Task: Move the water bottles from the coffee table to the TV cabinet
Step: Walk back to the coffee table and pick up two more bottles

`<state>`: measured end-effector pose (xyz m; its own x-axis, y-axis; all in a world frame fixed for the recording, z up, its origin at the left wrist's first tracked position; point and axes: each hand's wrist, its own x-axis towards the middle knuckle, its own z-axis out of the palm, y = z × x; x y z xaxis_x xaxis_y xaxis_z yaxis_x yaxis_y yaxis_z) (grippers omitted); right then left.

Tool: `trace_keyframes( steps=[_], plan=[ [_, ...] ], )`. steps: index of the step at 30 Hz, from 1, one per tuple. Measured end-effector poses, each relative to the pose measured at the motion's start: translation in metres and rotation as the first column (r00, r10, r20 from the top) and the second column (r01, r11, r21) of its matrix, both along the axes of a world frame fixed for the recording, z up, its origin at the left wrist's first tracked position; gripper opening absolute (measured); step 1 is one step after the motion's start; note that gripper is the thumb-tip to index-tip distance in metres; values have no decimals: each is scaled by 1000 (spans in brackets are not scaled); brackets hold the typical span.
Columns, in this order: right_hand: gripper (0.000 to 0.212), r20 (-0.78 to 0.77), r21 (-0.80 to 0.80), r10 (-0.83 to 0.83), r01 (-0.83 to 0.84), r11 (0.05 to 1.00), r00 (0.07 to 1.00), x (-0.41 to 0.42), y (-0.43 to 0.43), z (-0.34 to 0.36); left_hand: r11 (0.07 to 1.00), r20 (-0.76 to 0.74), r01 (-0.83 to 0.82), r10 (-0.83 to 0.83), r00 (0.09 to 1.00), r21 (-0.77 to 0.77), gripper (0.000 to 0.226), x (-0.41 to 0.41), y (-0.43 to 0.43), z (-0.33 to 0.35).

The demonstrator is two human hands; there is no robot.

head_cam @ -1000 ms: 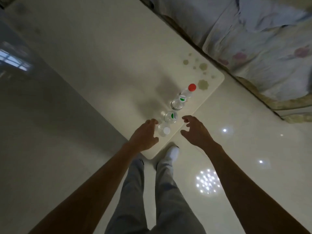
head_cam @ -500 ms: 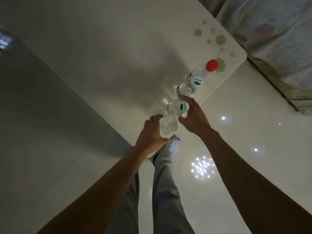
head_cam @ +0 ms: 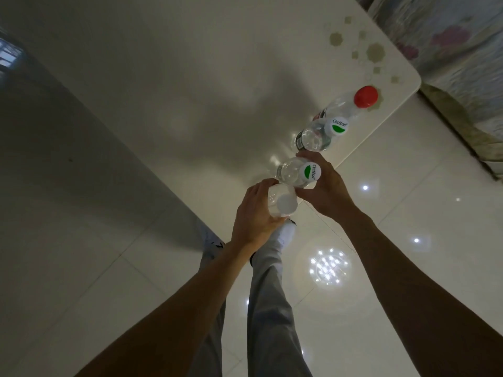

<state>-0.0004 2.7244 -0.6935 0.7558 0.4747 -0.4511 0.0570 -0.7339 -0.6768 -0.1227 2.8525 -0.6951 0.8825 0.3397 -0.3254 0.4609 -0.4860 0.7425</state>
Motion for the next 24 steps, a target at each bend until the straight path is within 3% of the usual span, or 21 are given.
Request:
trace_keyframes(
  steps=[6, 13, 24],
  plan=[
    [68, 22, -49, -122, 123, 991, 992, -12, 12, 23, 998, 39, -66, 66, 997, 0, 74, 5, 30, 36],
    [72, 6, 5, -330, 330, 944, 944, -29, 29, 106, 999, -43, -52, 52, 998, 3, 77, 2, 73, 109],
    [82, 48, 155, -331, 320, 935, 942, -44, 68, 275, 990, 28, -133, 135, 990, -50, 73, -19, 117, 253]
  ],
)
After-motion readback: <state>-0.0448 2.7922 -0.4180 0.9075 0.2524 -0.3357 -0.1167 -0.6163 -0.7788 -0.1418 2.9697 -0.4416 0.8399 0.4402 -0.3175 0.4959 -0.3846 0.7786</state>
